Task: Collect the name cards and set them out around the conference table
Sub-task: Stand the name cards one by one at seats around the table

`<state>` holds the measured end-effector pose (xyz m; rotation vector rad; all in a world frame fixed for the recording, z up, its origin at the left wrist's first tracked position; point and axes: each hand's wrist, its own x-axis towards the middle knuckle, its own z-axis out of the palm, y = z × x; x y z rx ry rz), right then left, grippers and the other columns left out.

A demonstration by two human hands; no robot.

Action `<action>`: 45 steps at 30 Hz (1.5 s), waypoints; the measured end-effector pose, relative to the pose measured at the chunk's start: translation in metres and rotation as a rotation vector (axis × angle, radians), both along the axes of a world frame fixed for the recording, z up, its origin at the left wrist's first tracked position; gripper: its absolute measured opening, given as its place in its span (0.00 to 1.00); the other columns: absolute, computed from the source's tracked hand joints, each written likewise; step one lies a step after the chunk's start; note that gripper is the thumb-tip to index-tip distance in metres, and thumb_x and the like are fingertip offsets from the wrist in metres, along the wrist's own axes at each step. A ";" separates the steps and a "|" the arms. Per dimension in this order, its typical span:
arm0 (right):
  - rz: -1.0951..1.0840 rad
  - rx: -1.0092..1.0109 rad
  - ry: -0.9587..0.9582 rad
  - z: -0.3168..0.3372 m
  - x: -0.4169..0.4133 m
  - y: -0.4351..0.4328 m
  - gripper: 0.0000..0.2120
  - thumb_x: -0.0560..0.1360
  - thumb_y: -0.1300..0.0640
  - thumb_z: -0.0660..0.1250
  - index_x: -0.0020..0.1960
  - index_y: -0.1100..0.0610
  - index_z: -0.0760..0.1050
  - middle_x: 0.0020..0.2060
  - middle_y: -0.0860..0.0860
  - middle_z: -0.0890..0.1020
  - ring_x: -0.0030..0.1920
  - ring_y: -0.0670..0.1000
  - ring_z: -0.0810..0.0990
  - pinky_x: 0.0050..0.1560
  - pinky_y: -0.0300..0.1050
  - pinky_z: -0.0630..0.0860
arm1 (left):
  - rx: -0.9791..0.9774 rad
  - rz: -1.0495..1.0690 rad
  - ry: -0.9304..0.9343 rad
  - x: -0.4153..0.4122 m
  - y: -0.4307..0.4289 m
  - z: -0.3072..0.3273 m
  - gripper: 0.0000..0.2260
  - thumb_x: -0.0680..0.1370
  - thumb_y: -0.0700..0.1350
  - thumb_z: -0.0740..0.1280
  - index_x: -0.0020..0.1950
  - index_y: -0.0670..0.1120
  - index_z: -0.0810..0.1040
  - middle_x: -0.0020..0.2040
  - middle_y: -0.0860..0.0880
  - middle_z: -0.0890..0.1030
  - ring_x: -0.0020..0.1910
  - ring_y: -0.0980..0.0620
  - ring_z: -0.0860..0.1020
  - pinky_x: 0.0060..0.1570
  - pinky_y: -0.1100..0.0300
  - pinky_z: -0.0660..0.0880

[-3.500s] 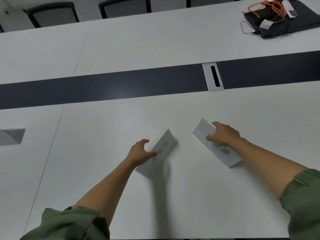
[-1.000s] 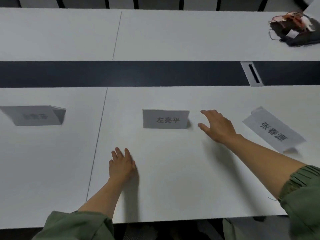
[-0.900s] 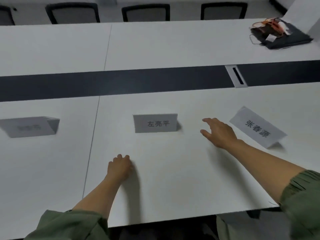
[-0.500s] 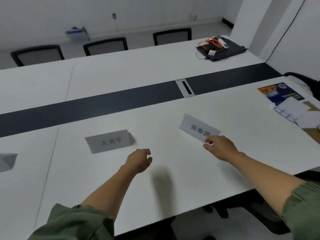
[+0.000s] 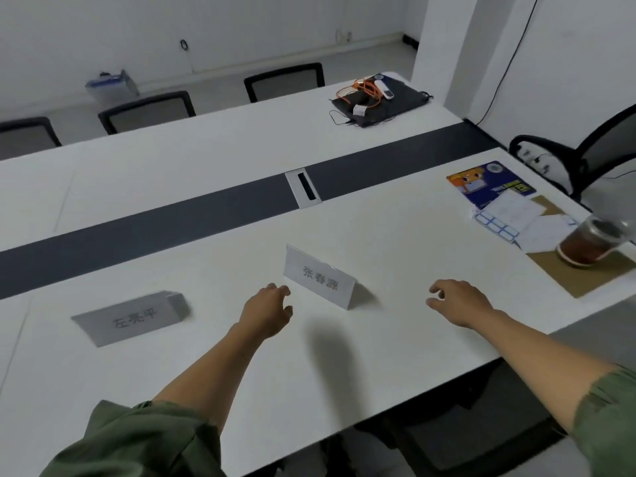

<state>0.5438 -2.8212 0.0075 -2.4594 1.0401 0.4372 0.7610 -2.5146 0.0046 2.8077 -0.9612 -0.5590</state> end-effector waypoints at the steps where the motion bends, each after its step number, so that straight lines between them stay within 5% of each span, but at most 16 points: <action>1: -0.001 0.010 0.022 -0.006 0.000 -0.007 0.19 0.78 0.45 0.65 0.66 0.51 0.73 0.61 0.53 0.79 0.59 0.54 0.77 0.59 0.49 0.75 | 0.001 -0.007 -0.025 0.009 -0.009 -0.002 0.20 0.79 0.50 0.63 0.70 0.48 0.69 0.64 0.45 0.73 0.62 0.45 0.73 0.57 0.52 0.72; 6: -0.003 0.015 0.113 -0.028 0.010 -0.040 0.20 0.78 0.45 0.64 0.68 0.51 0.71 0.63 0.53 0.77 0.62 0.54 0.76 0.61 0.49 0.73 | 0.045 -0.102 -0.170 0.054 -0.054 -0.019 0.28 0.77 0.49 0.66 0.75 0.49 0.61 0.72 0.42 0.66 0.67 0.41 0.67 0.63 0.50 0.69; 12: 0.056 -0.062 0.127 -0.051 0.039 -0.075 0.21 0.79 0.47 0.61 0.71 0.51 0.68 0.66 0.53 0.74 0.64 0.55 0.74 0.61 0.49 0.73 | 0.198 -0.227 -0.252 0.093 -0.094 -0.048 0.34 0.76 0.58 0.66 0.78 0.57 0.52 0.79 0.42 0.49 0.78 0.39 0.46 0.74 0.40 0.49; 18: 0.124 -0.072 0.117 -0.081 0.061 -0.115 0.24 0.80 0.48 0.59 0.74 0.52 0.63 0.70 0.55 0.69 0.68 0.57 0.68 0.63 0.52 0.71 | 0.200 -0.250 -0.249 0.093 -0.111 -0.067 0.27 0.76 0.65 0.60 0.72 0.56 0.68 0.72 0.46 0.68 0.75 0.44 0.58 0.75 0.43 0.44; 23: 0.214 -0.113 0.081 -0.108 0.083 -0.157 0.24 0.80 0.51 0.59 0.75 0.53 0.62 0.74 0.55 0.64 0.72 0.58 0.63 0.66 0.54 0.69 | 0.100 -0.105 -0.252 0.064 -0.145 -0.077 0.26 0.75 0.66 0.60 0.64 0.51 0.75 0.56 0.46 0.76 0.58 0.45 0.74 0.71 0.48 0.57; 28: 0.343 -0.205 0.035 -0.133 0.090 -0.187 0.26 0.81 0.48 0.57 0.77 0.52 0.59 0.78 0.55 0.57 0.77 0.57 0.54 0.71 0.55 0.61 | 0.005 0.062 -0.216 0.016 -0.192 -0.091 0.22 0.77 0.63 0.59 0.60 0.47 0.75 0.53 0.46 0.76 0.53 0.44 0.73 0.55 0.51 0.65; 37: 0.419 -0.298 -0.135 -0.166 0.063 -0.204 0.29 0.80 0.41 0.47 0.78 0.49 0.57 0.78 0.53 0.57 0.78 0.54 0.53 0.74 0.56 0.56 | -0.016 0.122 -0.273 0.007 -0.263 -0.099 0.23 0.78 0.63 0.57 0.61 0.46 0.74 0.55 0.46 0.77 0.54 0.43 0.73 0.59 0.49 0.63; 45: 0.416 -0.310 -0.155 -0.174 0.063 -0.210 0.28 0.79 0.40 0.49 0.77 0.49 0.61 0.78 0.53 0.60 0.78 0.54 0.55 0.73 0.55 0.58 | -0.006 0.108 -0.265 0.038 -0.281 -0.098 0.24 0.77 0.64 0.58 0.63 0.47 0.74 0.56 0.47 0.77 0.56 0.43 0.73 0.58 0.50 0.63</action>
